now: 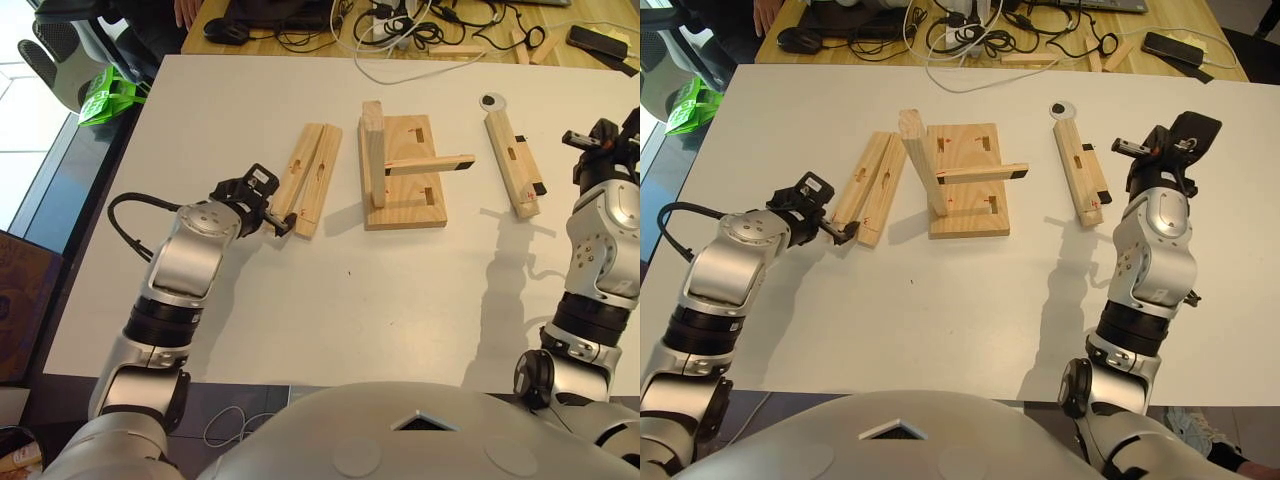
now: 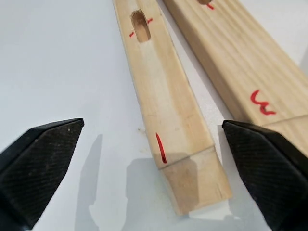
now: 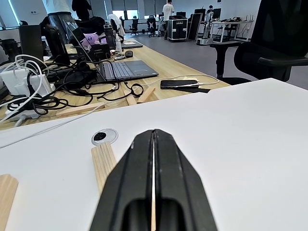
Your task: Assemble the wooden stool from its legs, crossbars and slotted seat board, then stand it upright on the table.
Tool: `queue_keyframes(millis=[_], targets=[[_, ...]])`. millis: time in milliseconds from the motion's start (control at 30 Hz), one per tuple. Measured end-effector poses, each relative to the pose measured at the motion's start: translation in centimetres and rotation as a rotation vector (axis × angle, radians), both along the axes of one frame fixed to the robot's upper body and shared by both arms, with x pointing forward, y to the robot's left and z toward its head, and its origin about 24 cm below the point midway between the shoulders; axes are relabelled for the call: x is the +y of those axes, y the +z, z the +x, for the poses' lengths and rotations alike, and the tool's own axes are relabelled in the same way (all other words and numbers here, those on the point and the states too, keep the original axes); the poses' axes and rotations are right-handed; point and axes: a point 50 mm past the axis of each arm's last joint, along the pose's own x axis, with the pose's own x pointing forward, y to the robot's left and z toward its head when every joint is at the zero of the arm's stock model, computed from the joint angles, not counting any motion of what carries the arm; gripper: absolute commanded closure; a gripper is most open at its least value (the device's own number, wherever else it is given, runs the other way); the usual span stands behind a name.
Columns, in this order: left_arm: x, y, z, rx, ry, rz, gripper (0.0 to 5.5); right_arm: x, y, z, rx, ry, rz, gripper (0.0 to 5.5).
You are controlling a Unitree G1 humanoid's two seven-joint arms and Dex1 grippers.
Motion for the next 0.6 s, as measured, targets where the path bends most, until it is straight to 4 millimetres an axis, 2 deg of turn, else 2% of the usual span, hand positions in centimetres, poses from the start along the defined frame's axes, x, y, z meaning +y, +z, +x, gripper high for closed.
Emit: queue_keyframes(millis=[133, 300, 600], targets=[[0.3, -0.1, 0.8, 0.061, 0.069, -0.063, 0.11, 0.2, 0.6, 0.4, -0.021, 0.007, 0.002, 5.50], [-0.1, -0.9, 2.2, 0.129, 0.174, -0.208, 0.90, 0.7, 1.4, 1.2, -0.045, 0.026, 0.005, 5.50], [-1.4, -1.9, 4.0, 0.121, 0.200, -0.279, 2.26, 1.1, 3.5, 3.5, -0.104, 0.070, 0.005, 5.50]])
